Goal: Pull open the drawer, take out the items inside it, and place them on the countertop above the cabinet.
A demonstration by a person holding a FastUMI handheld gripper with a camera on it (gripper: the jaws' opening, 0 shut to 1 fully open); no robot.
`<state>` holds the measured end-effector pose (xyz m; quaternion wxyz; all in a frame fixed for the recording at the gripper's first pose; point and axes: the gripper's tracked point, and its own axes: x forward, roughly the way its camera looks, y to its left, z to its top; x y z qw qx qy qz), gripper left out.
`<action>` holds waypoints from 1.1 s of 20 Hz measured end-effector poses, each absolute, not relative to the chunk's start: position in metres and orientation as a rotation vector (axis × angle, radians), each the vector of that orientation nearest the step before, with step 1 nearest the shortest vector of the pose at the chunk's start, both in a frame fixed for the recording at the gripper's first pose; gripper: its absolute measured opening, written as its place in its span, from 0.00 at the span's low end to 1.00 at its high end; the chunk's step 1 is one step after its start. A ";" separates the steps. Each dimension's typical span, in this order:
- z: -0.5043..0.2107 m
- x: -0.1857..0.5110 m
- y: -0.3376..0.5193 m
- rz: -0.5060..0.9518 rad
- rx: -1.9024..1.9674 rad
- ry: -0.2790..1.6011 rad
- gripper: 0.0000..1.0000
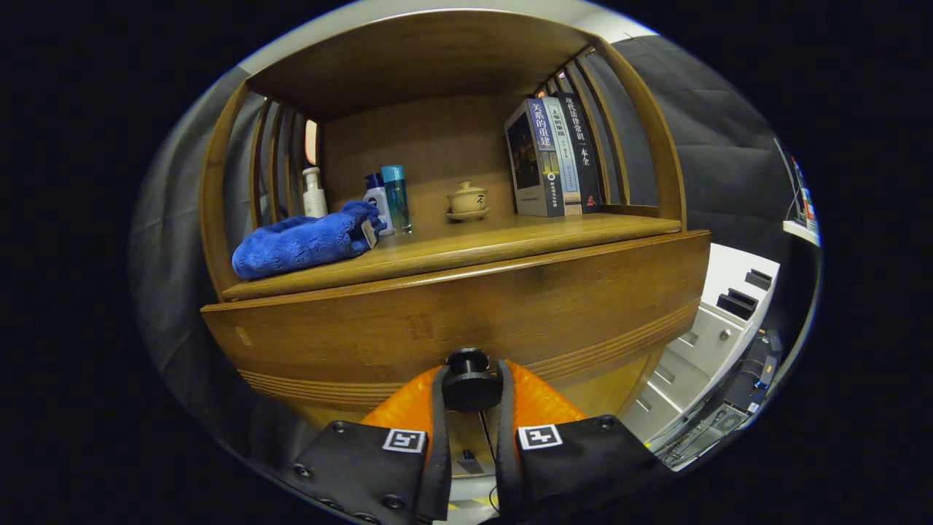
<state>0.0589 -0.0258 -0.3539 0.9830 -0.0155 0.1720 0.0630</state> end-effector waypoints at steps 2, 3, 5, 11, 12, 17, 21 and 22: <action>-0.353 0.047 -0.028 0.124 -0.034 0.349 0.33; -0.353 0.042 -0.029 0.125 -0.026 0.351 0.33; -0.351 0.031 -0.032 0.123 -0.018 0.349 0.33; -0.349 0.016 -0.035 0.116 -0.008 0.371 0.33; -0.349 0.015 -0.036 0.118 -0.022 0.367 0.32; -0.348 0.003 -0.039 0.112 -0.021 0.361 0.33; -0.347 -0.012 -0.042 0.116 -0.026 0.361 0.33; -0.347 -0.016 -0.043 0.117 -0.024 0.361 0.33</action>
